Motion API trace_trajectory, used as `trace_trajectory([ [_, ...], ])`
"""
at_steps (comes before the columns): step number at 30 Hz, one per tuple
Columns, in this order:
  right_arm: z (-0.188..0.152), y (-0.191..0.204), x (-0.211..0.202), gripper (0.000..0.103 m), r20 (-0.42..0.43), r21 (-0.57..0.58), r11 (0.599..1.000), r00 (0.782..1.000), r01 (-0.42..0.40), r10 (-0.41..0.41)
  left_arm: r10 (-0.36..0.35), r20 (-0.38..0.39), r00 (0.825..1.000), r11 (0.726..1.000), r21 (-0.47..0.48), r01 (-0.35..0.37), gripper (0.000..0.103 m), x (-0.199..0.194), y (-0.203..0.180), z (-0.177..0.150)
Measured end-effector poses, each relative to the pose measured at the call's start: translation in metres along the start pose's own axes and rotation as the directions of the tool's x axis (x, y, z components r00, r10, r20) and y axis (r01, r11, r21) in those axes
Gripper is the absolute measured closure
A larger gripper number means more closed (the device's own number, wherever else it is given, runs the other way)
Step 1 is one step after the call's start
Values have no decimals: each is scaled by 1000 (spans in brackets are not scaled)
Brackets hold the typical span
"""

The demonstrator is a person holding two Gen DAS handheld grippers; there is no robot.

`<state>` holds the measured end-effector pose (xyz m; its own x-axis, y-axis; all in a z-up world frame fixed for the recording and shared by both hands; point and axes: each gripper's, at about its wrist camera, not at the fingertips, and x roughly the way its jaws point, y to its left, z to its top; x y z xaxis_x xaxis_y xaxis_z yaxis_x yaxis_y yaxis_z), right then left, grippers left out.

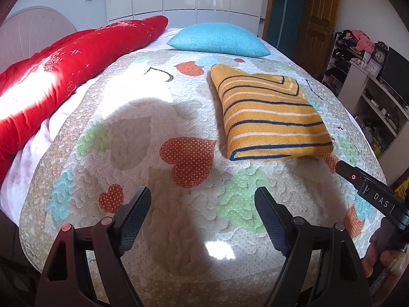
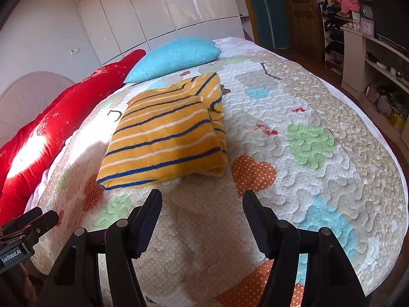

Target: Fold small clothes

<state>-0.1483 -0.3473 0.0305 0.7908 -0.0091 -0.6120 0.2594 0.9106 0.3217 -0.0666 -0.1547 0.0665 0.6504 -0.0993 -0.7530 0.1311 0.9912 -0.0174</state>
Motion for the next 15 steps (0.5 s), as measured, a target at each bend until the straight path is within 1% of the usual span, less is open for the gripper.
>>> trace_trajectory([
  [7,-7,4,-12,30,1,13,1000,1000,-5,5,-15,10,1000,1000,-6,15,21,-12,0,-5],
  [11,-10,-1,-10,29,-5,29,999,1000,-14,14,-21,9,1000,1000,-10,21,18,-10,1,-6],
  [13,-10,-6,-5,29,-14,51,999,1000,-15,16,-41,-4,999,999,-26,40,18,-3,5,-5],
  [15,-10,-11,0,29,-22,69,997,1000,-17,19,-80,-23,997,995,-57,79,18,8,11,-3],
])
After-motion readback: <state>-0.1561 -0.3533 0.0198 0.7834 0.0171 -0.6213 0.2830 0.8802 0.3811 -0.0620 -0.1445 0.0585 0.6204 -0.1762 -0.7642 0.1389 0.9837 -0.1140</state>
